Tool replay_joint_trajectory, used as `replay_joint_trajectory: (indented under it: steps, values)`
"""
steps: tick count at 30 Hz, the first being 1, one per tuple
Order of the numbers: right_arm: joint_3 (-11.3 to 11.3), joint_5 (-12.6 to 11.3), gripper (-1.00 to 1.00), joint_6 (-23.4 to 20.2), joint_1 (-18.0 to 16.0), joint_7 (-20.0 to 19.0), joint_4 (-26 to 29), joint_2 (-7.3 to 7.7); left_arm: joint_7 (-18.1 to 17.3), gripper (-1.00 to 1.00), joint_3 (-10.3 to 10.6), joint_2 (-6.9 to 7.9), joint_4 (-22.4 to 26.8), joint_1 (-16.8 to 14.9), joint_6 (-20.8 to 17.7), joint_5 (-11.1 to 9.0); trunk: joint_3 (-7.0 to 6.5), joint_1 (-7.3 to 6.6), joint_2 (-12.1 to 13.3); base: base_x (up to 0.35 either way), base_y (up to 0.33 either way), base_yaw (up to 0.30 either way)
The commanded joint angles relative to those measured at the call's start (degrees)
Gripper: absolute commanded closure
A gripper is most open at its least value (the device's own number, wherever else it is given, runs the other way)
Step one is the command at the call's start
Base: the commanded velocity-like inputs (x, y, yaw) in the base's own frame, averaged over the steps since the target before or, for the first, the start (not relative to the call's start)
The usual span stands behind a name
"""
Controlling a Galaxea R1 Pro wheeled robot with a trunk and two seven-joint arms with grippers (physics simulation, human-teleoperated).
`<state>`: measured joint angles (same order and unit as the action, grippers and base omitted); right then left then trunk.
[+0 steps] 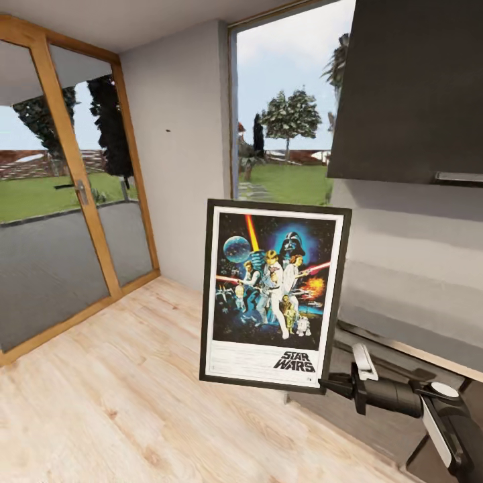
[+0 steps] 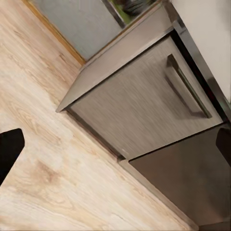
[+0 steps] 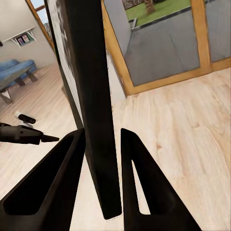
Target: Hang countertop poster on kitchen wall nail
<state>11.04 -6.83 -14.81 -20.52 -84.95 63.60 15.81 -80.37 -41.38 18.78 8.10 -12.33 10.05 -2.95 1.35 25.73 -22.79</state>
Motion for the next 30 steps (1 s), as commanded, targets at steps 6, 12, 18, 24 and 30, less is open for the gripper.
replay_joint_trajectory:
  steps: [6, 12, 18, 24, 30]
  values:
    - [0.0, -0.2, 1.0, -0.6, 0.0, -0.2, 0.0, 0.01, 0.0, -1.0, 0.3, 0.03, -0.1, -0.1, 0.6, -0.3, 0.14, 0.06, -0.1, 0.2, 0.317, 0.048]
    - [0.0, -0.1, 1.0, -0.7, 0.0, -0.2, 0.0, 0.01, 0.0, -1.0, 0.3, 0.03, -0.1, -0.1, 0.6, -0.3, 0.14, 0.06, -0.1, 0.215, 0.312, 0.003]
    - [0.0, -0.1, 1.0, -0.6, 0.0, -0.2, 0.0, 0.01, 0.0, -1.0, 0.3, 0.03, -0.1, -0.1, 0.6, -0.3, 0.14, 0.06, -0.1, 0.218, 0.311, 0.0]
    - [0.0, -0.1, 1.0, -0.6, 0.0, -0.2, 0.0, 0.01, 0.0, -1.0, 0.3, 0.03, -0.1, -0.1, 0.6, -0.3, 0.14, 0.06, -0.1, 0.219, 0.31, 0.0]
    - [0.0, -0.1, 1.0, -0.6, 0.0, -0.2, 0.0, 0.01, 0.0, -1.0, 0.3, 0.03, -0.1, -0.1, 0.6, -0.3, 0.14, 0.06, -0.1, 0.225, 0.304, 0.0]
